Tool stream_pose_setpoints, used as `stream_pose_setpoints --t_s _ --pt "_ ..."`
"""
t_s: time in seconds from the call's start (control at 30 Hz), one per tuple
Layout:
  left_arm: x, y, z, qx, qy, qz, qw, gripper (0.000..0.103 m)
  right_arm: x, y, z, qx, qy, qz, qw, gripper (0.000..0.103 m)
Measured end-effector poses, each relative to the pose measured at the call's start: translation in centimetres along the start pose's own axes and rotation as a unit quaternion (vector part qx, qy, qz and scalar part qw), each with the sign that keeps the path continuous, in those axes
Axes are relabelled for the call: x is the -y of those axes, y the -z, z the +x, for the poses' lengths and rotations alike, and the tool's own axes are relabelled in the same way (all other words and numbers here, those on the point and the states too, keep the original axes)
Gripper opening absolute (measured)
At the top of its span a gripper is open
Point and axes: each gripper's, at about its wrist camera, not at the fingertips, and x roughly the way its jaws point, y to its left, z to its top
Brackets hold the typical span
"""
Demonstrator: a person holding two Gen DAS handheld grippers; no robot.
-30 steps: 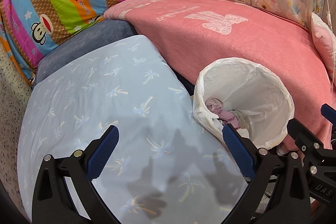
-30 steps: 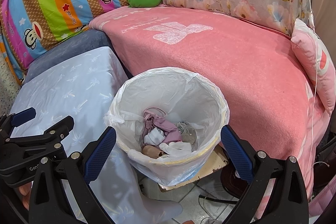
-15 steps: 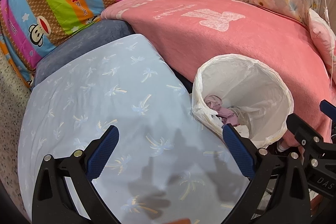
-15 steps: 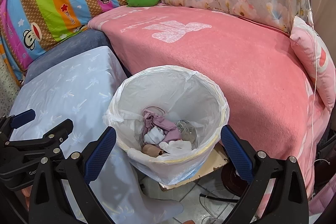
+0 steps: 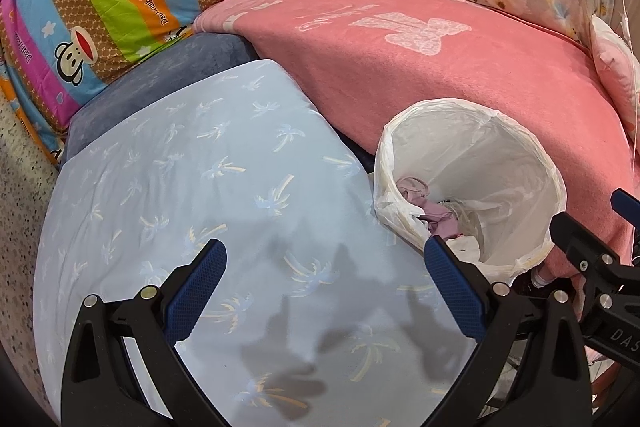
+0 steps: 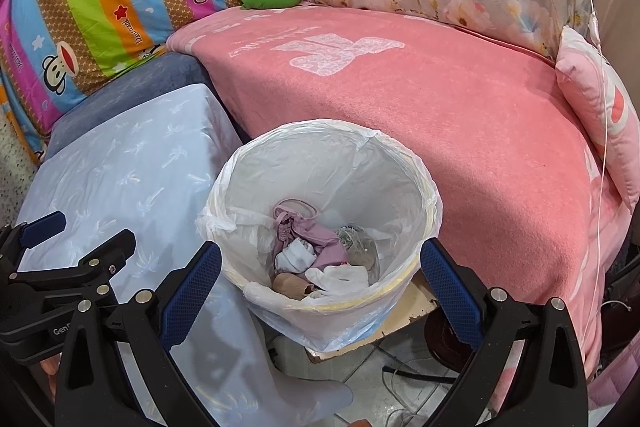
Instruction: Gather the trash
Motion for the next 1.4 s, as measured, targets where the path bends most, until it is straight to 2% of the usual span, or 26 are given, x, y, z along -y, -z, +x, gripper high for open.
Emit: stream_pose_setpoints --t_s 1.13,1.4 --pt "-0.4 -0.2 0.9 -0.01 0.003 -0.006 0.9999 0.095 -0.8 0.0 0.0 0.003 0.006 -0.001 1.0 0.097" --pt "0.5 -0.4 0.6 0.005 -0.002 -0.001 1.0 0.095 -0.4 0.2 0.0 0.001 0.008 0.002 1.0 0.097"
